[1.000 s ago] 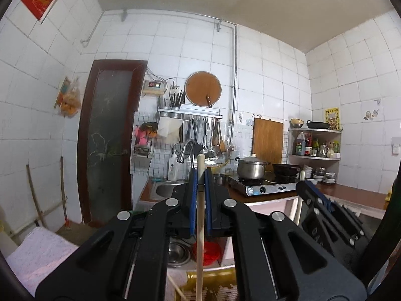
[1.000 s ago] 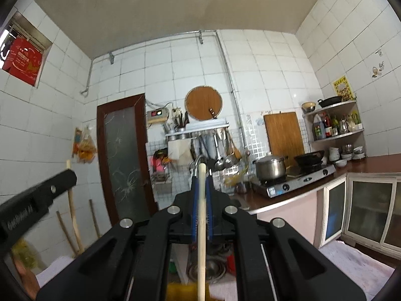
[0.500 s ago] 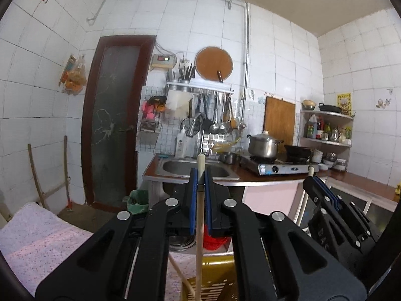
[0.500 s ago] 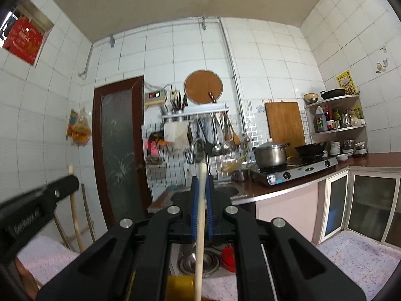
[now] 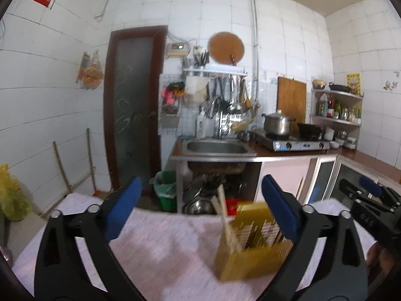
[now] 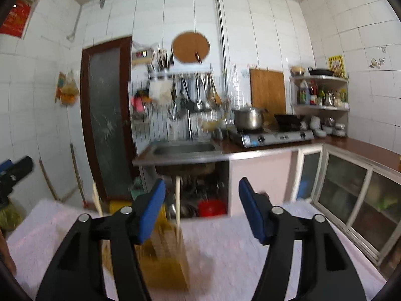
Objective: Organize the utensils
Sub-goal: 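Open both tools to drop the chopsticks into the yellow holder, then close the left tool on the green frog-handled fork while the right tool grasps a chopstick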
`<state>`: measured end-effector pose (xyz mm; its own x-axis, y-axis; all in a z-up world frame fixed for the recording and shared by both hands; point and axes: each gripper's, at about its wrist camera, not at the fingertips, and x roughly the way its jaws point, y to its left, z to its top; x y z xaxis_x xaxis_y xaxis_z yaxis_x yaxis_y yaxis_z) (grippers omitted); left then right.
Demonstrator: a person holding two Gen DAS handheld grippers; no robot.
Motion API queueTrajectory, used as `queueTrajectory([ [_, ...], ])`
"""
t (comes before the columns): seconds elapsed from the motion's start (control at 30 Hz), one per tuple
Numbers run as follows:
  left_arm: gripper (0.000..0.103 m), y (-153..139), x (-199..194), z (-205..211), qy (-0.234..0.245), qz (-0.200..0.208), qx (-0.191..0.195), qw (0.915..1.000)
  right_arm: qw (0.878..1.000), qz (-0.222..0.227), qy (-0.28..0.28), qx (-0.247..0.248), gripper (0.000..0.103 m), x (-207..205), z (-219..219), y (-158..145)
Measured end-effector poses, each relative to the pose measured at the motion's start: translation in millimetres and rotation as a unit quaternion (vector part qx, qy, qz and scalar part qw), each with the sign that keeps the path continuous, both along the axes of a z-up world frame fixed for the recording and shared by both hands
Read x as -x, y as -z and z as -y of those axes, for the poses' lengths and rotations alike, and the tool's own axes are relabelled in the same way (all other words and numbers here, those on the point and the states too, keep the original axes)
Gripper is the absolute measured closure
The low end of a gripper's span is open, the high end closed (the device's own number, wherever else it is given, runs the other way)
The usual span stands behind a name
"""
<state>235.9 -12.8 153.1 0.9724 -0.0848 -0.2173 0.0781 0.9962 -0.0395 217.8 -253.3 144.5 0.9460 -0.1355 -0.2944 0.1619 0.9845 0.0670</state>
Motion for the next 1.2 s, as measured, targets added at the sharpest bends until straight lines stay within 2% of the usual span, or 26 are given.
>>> queueTrajectory([
  [0.2, 0.005, 43, 41, -28, -0.017, -0.066, -0.022, 0.9974, 0.996, -0.087, -0.008, 0.005, 0.04, 38, -12, 45],
  [0.4, 0.005, 104, 57, -47, -0.014, -0.157, 0.007, 0.9874, 0.983, -0.185, -0.014, -0.011, 0.04, 49, -28, 107],
  [0.47, 0.005, 124, 60, -47, -0.016, -0.181, 0.005, 0.9834, 0.977, -0.211, -0.017, -0.018, 0.04, 49, -33, 124],
  [0.6, 0.005, 154, 64, -44, -0.016, -0.209, -0.021, 0.9775, 0.966, -0.254, -0.023, -0.04, 0.04, 44, -40, 155],
  [0.7, 0.005, 171, 63, -44, -0.016, -0.231, -0.025, 0.9726, 0.962, -0.268, -0.021, -0.05, 0.041, 42, -45, 166],
  [0.77, 0.005, 179, 62, -45, -0.013, -0.246, -0.019, 0.9691, 0.959, -0.279, -0.023, -0.052, 0.047, 36, -49, 170],
  [0.83, 0.005, 184, 61, -45, -0.011, -0.253, -0.017, 0.9673, 0.951, -0.303, -0.025, -0.05, 0.062, 30, -56, 176],
  [0.9, 0.005, 186, 60, -43, -0.008, -0.258, -0.016, 0.9661, 0.946, -0.319, -0.025, -0.049, 0.069, 31, -63, 183],
  [0.97, 0.005, 187, 60, -39, -0.005, -0.26, -0.018, 0.9655, 0.947, -0.318, -0.022, -0.032, 0.072, 32, -70, 182],
  [1.03, 0.005, 186, 60, -34, -0.004, -0.263, -0.023, 0.9646, 0.947, -0.318, -0.027, -0.026, 0.093, 32, -73, 181],
  [1.2, 0.005, 186, 59, -24, 0.015, -0.279, -0.011, 0.96, 0.948, -0.314, -0.037, -0.032, 0.097, 37, -65, 179],
])
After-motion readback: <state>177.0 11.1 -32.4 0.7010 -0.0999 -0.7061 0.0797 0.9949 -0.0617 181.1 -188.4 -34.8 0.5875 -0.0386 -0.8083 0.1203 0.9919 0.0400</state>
